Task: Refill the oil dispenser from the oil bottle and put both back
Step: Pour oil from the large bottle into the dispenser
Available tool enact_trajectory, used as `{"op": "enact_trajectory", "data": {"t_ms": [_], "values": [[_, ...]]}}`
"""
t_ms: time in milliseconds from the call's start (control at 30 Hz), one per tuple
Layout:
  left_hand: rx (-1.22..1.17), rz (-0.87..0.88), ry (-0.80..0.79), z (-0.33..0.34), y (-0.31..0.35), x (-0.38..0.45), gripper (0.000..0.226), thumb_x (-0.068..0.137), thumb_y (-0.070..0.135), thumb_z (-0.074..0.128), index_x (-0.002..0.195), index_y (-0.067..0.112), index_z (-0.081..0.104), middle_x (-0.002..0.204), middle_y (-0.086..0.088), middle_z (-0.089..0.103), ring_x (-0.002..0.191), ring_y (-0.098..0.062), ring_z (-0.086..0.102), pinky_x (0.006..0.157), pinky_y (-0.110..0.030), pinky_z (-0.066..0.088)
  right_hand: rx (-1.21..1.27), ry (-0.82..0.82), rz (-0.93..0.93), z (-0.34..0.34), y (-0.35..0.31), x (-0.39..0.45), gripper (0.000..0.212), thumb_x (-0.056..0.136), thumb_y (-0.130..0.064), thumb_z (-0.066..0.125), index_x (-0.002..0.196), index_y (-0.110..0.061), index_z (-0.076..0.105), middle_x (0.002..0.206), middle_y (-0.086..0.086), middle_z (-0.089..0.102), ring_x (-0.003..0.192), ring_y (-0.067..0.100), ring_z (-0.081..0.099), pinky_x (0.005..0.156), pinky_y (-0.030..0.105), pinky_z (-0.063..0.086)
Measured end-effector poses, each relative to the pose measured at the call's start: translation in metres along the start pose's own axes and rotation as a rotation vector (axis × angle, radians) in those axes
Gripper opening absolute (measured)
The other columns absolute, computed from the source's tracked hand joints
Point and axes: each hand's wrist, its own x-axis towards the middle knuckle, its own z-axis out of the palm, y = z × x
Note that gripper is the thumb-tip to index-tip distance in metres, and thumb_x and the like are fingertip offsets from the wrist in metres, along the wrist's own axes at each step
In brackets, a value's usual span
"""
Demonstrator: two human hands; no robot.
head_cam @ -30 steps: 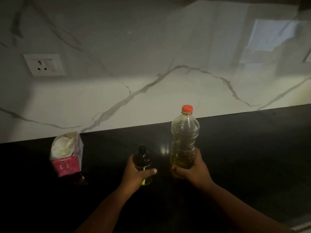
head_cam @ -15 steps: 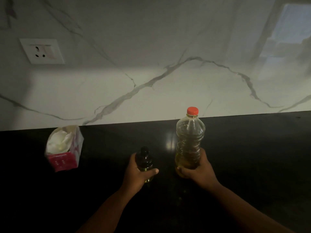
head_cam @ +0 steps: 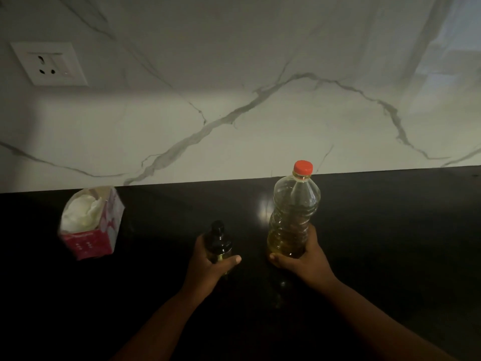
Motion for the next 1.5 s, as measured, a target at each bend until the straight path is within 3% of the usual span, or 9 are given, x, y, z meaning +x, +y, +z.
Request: {"op": "enact_trajectory", "data": {"t_ms": [200,333,433,567,700,933,1067,1300,1500], "values": [[0.002,0.042,-0.059,-0.011,0.003,-0.004,0.097,0.061,0.022,0.093,0.139,0.032,0.035,0.126,0.013,0.053,0.114,-0.006,0.055,0.083,-0.011,0.044,0.095,0.233,-0.184,-0.004,-0.041,-0.018,0.107,0.06,-0.033,0.088,0.142,-0.037,0.019,0.138,-0.01,0.038,0.127,0.011,0.044,0.099,0.031,0.044],[0.029,0.103,-0.031,-0.021,0.015,-0.005,0.117,0.041,0.064,0.09,0.142,0.043,0.035,0.149,0.008,0.041,0.135,-0.013,0.043,0.112,-0.04,0.04,-0.197,0.619,-0.688,0.002,-0.094,-0.035,0.071,0.068,-0.041,0.075,0.126,-0.021,0.039,0.125,0.011,0.042,0.115,0.022,0.049,0.091,0.033,0.049],[0.032,0.136,-0.05,-0.024,0.026,-0.006,0.114,0.042,0.064,0.09,0.142,0.04,0.04,0.148,0.006,0.043,0.136,-0.014,0.043,0.113,-0.043,0.039,-0.344,0.698,-0.928,0.026,-0.128,-0.045,0.051,0.074,-0.032,0.07,0.116,-0.018,0.046,0.119,0.007,0.04,0.115,0.02,0.042,0.094,0.026,0.041],[0.103,0.147,-0.114,-0.028,0.034,-0.002,0.093,0.046,0.068,0.084,0.127,0.041,0.049,0.134,0.005,0.055,0.121,-0.011,0.056,0.102,-0.04,0.049,-0.491,0.242,-0.795,0.061,-0.142,-0.035,0.028,0.085,-0.031,0.059,0.113,-0.029,0.053,0.11,-0.004,0.055,0.104,0.002,0.045,0.087,0.027,0.044],[0.192,0.129,-0.185,-0.032,0.041,0.0,0.046,0.073,0.031,0.081,0.104,0.048,0.051,0.118,0.006,0.061,0.109,-0.01,0.061,0.089,-0.034,0.054,-0.63,-0.117,-0.485,0.085,-0.134,-0.011,0.045,0.088,-0.027,0.062,0.132,-0.023,0.051,0.127,0.0,0.048,0.115,0.011,0.05,0.097,0.021,0.041],[0.145,0.116,-0.19,-0.037,0.036,0.001,0.047,0.077,0.012,0.08,0.102,0.043,0.055,0.104,0.013,0.066,0.101,-0.006,0.065,0.079,-0.021,0.049,-0.705,-0.179,-0.228,0.096,-0.132,0.011,0.033,0.086,-0.029,0.066,0.116,-0.017,0.062,0.111,0.005,0.062,0.102,0.02,0.061,0.091,0.036,0.052],[0.116,0.117,-0.192,-0.04,0.037,-0.002,0.044,0.076,0.016,0.082,0.101,0.043,0.057,0.1,0.014,0.068,0.096,-0.002,0.065,0.077,-0.022,0.051,-0.665,-0.123,-0.248,0.096,-0.133,0.009,0.028,0.083,-0.03,0.069,0.109,-0.019,0.065,0.104,-0.001,0.065,0.095,0.013,0.061,0.081,0.024,0.05],[0.118,0.096,-0.154,-0.037,0.037,-0.003,0.05,0.07,0.03,0.087,0.108,0.042,0.056,0.112,0.011,0.067,0.109,-0.012,0.063,0.096,-0.039,0.053,0.142,-0.065,0.005,0.074,-0.143,-0.004,0.018,0.082,-0.012,0.072,0.099,-0.011,0.067,0.093,0.002,0.069,0.077,0.007,0.067,0.059,0.012,0.05],[0.366,0.206,-0.139,-0.04,0.042,-0.005,0.107,0.054,0.063,0.083,0.145,0.042,0.031,0.154,0.005,0.038,0.144,-0.02,0.031,0.116,-0.052,0.031,0.822,-0.202,0.303,0.052,-0.123,-0.026,0.044,0.078,0.01,0.062,0.121,0.003,0.054,0.1,0.017,0.064,0.094,0.028,0.064,0.087,0.035,0.054]]}}
